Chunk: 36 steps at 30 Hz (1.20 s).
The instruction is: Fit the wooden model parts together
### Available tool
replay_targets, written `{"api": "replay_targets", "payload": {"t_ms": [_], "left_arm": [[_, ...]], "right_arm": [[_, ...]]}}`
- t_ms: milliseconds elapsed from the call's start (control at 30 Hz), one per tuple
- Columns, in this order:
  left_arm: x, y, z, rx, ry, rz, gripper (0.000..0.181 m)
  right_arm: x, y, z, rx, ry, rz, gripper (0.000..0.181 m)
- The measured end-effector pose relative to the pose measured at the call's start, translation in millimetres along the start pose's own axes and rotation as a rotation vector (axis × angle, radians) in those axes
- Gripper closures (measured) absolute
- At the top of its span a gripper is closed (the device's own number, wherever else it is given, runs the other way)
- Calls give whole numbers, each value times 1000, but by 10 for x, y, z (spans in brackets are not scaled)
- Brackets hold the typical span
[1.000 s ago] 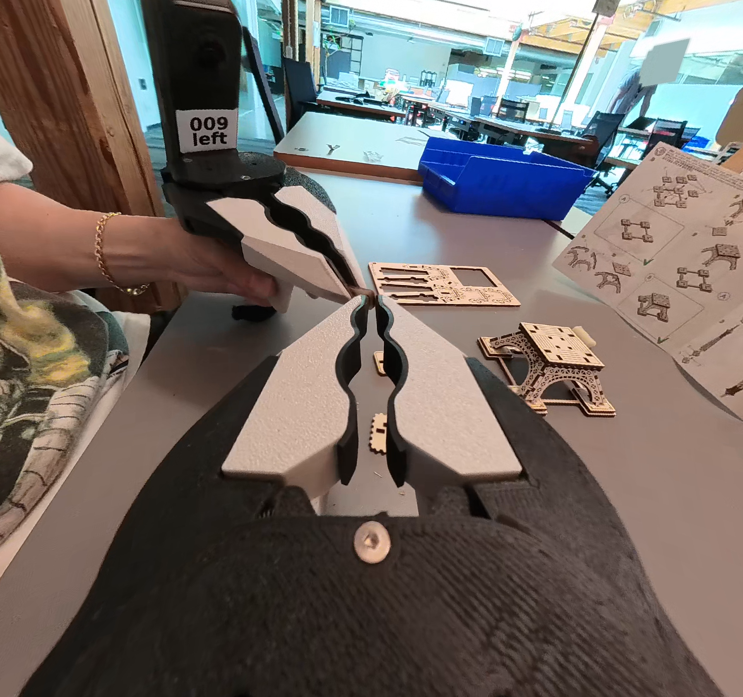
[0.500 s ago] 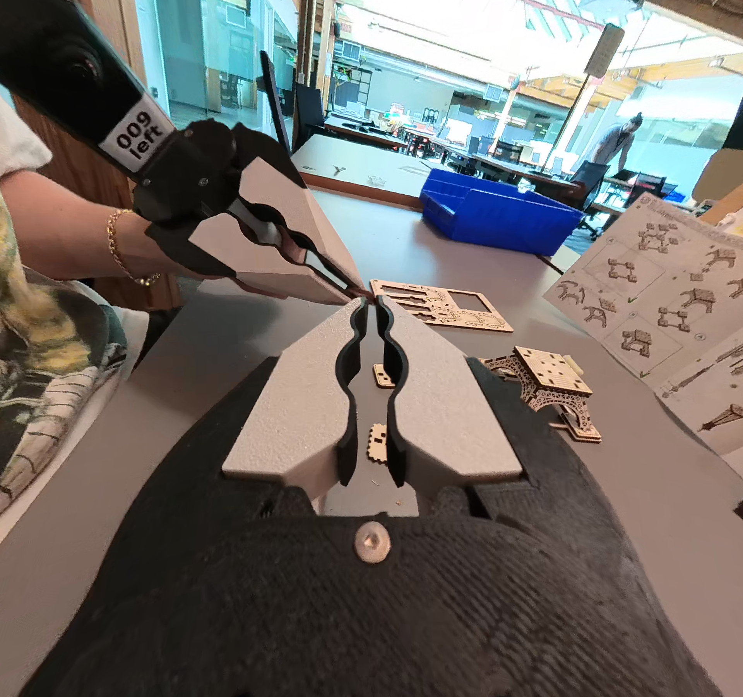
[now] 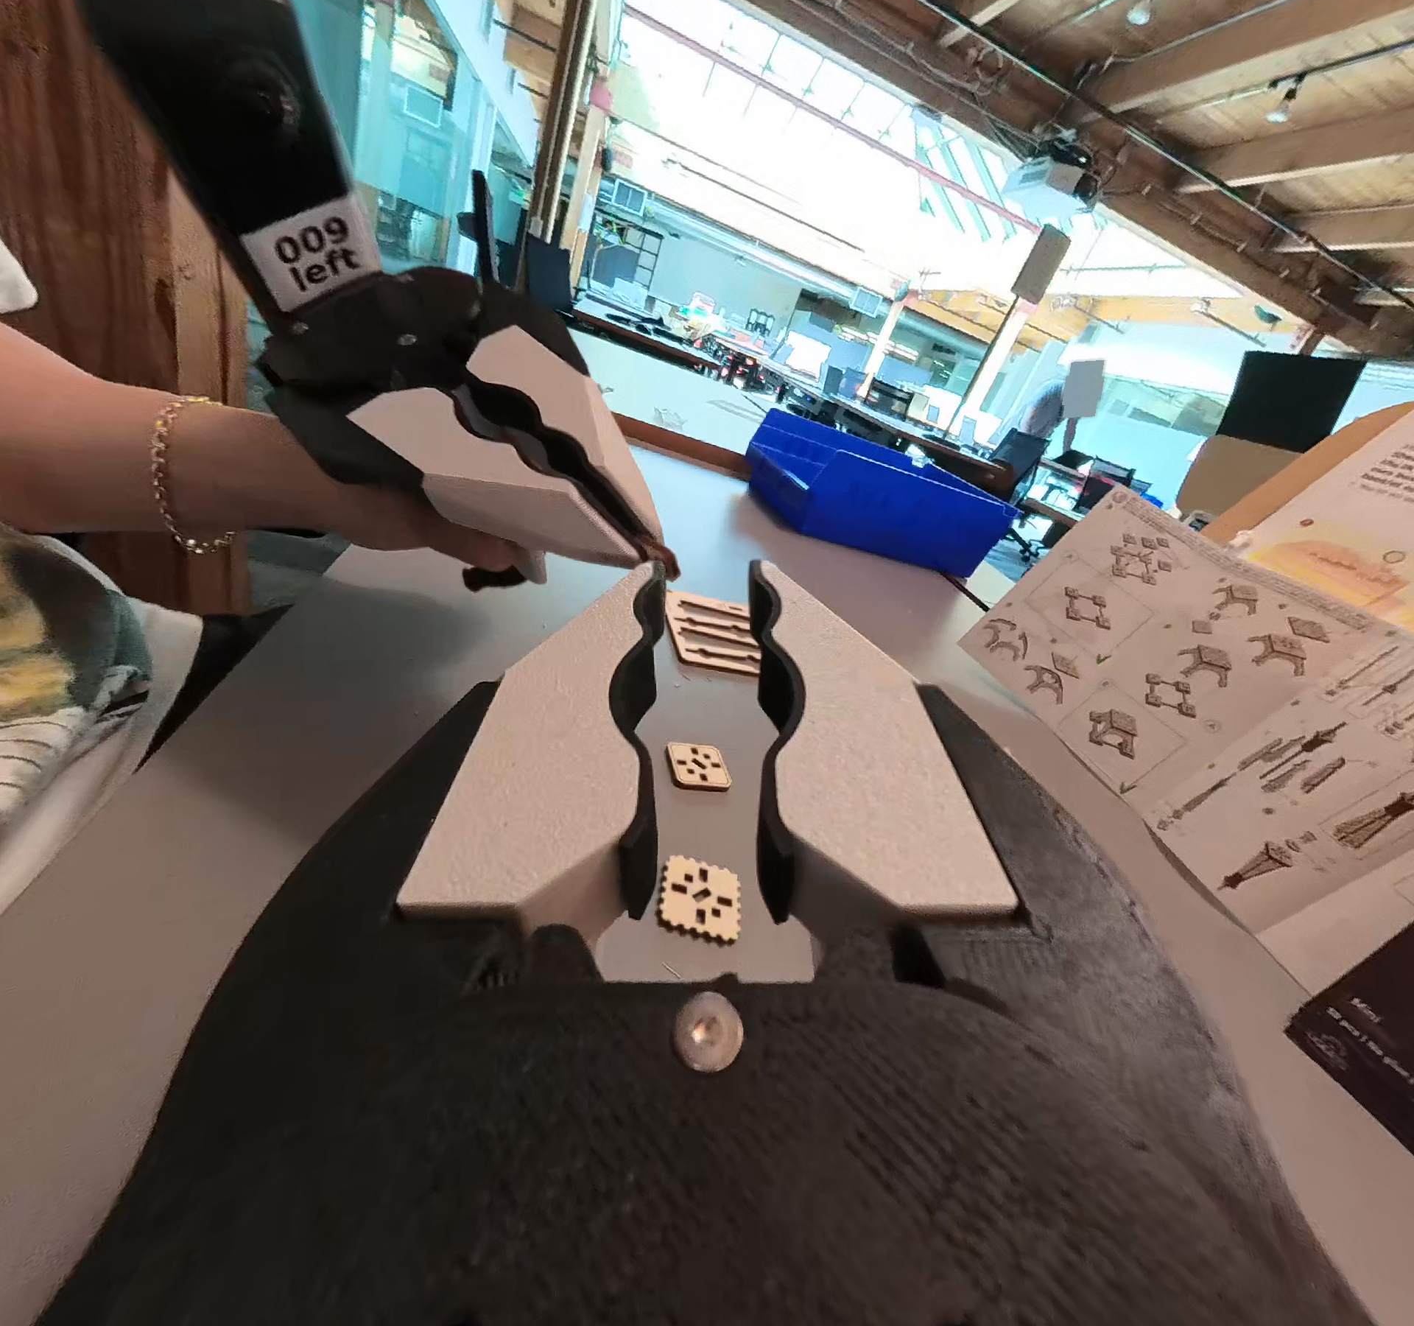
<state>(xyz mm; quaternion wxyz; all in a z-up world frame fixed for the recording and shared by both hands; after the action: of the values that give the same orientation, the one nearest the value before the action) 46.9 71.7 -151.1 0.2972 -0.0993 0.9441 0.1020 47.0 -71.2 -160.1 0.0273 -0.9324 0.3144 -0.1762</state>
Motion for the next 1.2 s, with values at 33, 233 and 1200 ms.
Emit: {"api": "replay_targets", "payload": {"t_ms": [33, 233, 1200], "left_arm": [[-4, 9, 2, 16, 24, 9, 181], [-33, 25, 19, 66, 208, 89, 180], [-29, 84, 72, 100, 290, 74, 180]], "right_arm": [[-7, -1, -5, 3, -3, -5, 163], [-58, 4, -25, 0, 45, -41, 171], [-164, -43, -56, -54, 178, 7, 181]]}}
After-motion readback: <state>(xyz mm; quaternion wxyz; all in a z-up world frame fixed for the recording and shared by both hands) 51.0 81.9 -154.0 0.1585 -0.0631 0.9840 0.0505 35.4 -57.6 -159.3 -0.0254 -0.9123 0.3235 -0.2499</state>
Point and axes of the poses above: each gripper's, where its closed fingertips meet, y back along the fingers, z out of its underside, x = y × z across the jaws, the point moved 8 cm from there along y, back along the fingers, and after that the axes turned 8 degrees about z, right-handed, at the moved point
